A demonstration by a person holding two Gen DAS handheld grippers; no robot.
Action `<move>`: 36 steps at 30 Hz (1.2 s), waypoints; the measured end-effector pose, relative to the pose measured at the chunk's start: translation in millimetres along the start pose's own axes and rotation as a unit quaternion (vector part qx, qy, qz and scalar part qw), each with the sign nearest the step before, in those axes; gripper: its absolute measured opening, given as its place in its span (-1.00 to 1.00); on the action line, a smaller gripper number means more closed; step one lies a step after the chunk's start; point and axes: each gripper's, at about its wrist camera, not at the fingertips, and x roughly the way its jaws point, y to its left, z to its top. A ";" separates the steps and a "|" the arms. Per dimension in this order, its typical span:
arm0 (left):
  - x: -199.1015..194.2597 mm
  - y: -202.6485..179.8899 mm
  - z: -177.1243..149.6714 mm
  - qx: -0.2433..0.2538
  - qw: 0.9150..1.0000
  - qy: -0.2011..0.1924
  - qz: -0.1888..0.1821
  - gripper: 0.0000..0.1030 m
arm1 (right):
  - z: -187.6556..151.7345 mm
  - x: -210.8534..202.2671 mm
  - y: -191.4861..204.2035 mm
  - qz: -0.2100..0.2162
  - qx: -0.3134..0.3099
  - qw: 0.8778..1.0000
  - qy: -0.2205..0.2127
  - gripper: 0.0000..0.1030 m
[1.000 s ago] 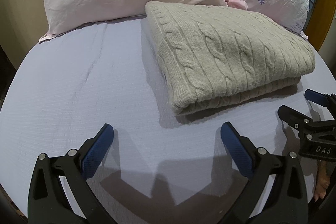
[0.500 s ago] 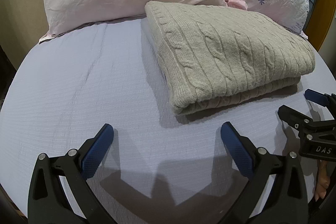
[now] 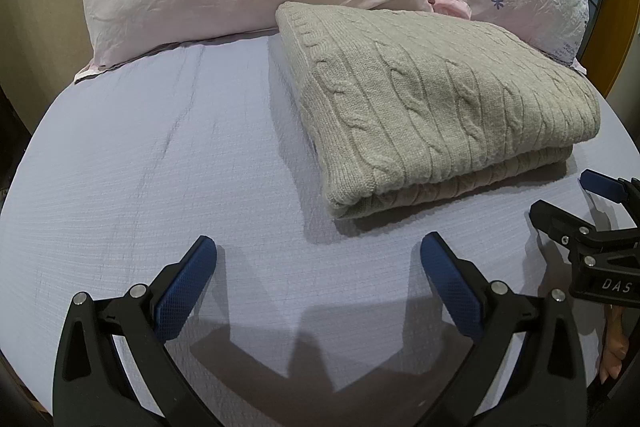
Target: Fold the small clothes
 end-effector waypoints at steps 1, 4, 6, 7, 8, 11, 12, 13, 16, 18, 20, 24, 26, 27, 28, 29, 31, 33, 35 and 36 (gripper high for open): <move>0.0 0.0 0.0 0.000 1.000 0.000 0.000 0.97 | 0.0 0.0 0.0 0.000 0.000 1.000 0.000 0.97; 0.0 0.0 0.0 0.000 1.000 0.000 0.000 0.97 | 0.0 0.0 0.0 0.000 0.000 1.000 0.000 0.97; 0.0 0.0 0.0 0.000 1.000 0.000 0.000 0.97 | 0.0 0.0 -0.1 0.000 0.000 1.000 0.000 0.97; -0.1 0.0 0.0 0.000 1.000 0.000 0.000 0.97 | 0.1 0.0 0.0 0.000 0.000 1.000 0.000 0.97; -0.1 0.0 0.0 0.000 1.000 0.000 0.000 0.97 | 0.1 0.0 -0.1 0.000 0.000 1.000 0.000 0.97; -0.1 0.0 0.0 0.000 1.000 0.000 0.000 0.97 | 0.1 0.0 -0.2 0.000 0.000 1.000 0.000 0.97; -0.1 -0.1 0.0 0.000 1.000 0.000 0.000 0.97 | 0.1 0.0 -0.1 0.000 0.000 1.000 0.000 0.97; -0.1 -0.1 0.0 0.000 1.000 0.000 0.000 0.97 | 0.1 0.0 -0.1 0.000 0.000 1.000 0.000 0.97; -0.2 -0.2 0.0 0.000 1.000 0.000 0.000 0.97 | 0.2 -0.1 -0.2 0.000 0.000 1.000 0.000 0.97; -0.2 -0.3 -0.1 0.000 1.000 0.000 0.000 0.97 | 0.2 -0.1 -0.3 0.000 0.000 1.000 0.000 0.97; -0.2 -0.4 -0.1 0.000 1.000 0.000 0.000 0.97 | 0.3 -0.1 -0.3 0.000 0.000 1.000 0.000 0.97; -0.2 -0.3 -0.1 0.000 1.000 0.000 0.000 0.97 | 0.3 0.5 -1.1 0.000 0.000 1.000 0.000 0.97; -0.2 -0.3 -0.1 0.000 1.000 0.000 0.000 0.97 | 0.5 0.8 -1.4 0.000 0.000 1.000 0.000 0.97; -0.2 -0.2 -0.1 0.000 1.000 0.000 0.000 0.97 | 0.6 1.0 -1.5 0.000 0.000 1.000 0.000 0.97; -0.2 -0.2 -0.1 0.000 1.000 0.000 0.000 0.97 | 0.6 1.2 -1.7 0.000 0.000 1.000 0.000 0.97; -0.2 -0.2 -0.1 0.000 1.000 0.000 0.000 0.97 | 0.7 1.3 -1.7 0.000 -0.001 1.000 0.000 0.97; -0.1 -0.2 0.0 0.000 1.000 0.000 0.000 0.97 | 0.5 2.0 0.0 0.004 -0.006 1.000 0.000 0.97; 0.4 -0.2 0.2 0.000 1.000 0.001 0.002 0.97 | -0.7 1.6 2.2 0.005 -0.009 1.000 0.000 0.97; 0.7 -0.6 1.0 0.000 1.000 0.001 0.001 0.97 | -0.8 1.4 3.0 0.005 -0.009 1.000 0.000 0.97; 0.5 -0.8 0.9 0.001 1.000 0.001 0.001 0.97 | -0.8 1.4 3.0 0.005 -0.009 1.000 0.000 0.97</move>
